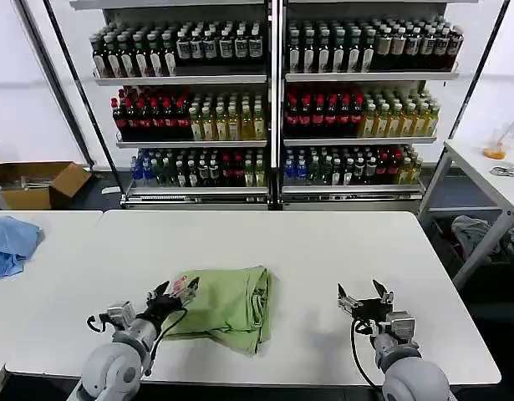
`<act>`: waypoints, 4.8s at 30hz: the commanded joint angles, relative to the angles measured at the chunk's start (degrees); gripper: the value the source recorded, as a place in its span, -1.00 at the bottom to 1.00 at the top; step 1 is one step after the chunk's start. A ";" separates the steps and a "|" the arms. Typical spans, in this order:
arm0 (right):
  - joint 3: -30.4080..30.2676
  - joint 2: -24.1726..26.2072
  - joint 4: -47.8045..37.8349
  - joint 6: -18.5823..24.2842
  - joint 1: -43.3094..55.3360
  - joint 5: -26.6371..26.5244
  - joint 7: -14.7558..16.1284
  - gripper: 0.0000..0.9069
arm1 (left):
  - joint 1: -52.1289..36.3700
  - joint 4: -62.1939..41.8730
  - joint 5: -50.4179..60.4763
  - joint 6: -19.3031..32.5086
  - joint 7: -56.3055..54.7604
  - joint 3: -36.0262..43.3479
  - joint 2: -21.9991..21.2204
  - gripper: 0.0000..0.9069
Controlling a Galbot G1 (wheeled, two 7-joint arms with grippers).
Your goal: Fold and organize the clothes.
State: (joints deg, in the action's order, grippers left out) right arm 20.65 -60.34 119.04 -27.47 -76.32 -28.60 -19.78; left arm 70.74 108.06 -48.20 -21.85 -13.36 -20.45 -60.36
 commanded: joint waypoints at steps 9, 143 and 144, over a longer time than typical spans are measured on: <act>0.47 0.26 0.02 -0.20 -0.14 -0.24 -0.15 1.00 | 1.18 -2.88 -14.65 -8.00 1.25 -1.67 -1.66 1.00; -21.38 -20.53 -33.91 0.61 32.44 -21.47 -6.96 -1.00 | 2.16 4.68 11.38 9.57 -0.91 -5.32 -2.36 1.00; -21.45 -20.64 -34.25 0.65 32.54 -21.74 -6.96 -1.00 | 2.12 4.69 11.34 9.54 -0.91 -5.27 -2.37 1.00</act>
State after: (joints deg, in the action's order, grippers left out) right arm 1.10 -78.01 91.96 -26.55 -47.49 -47.59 -25.96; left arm 71.22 112.63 -37.01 -12.78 -14.31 -23.59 -63.40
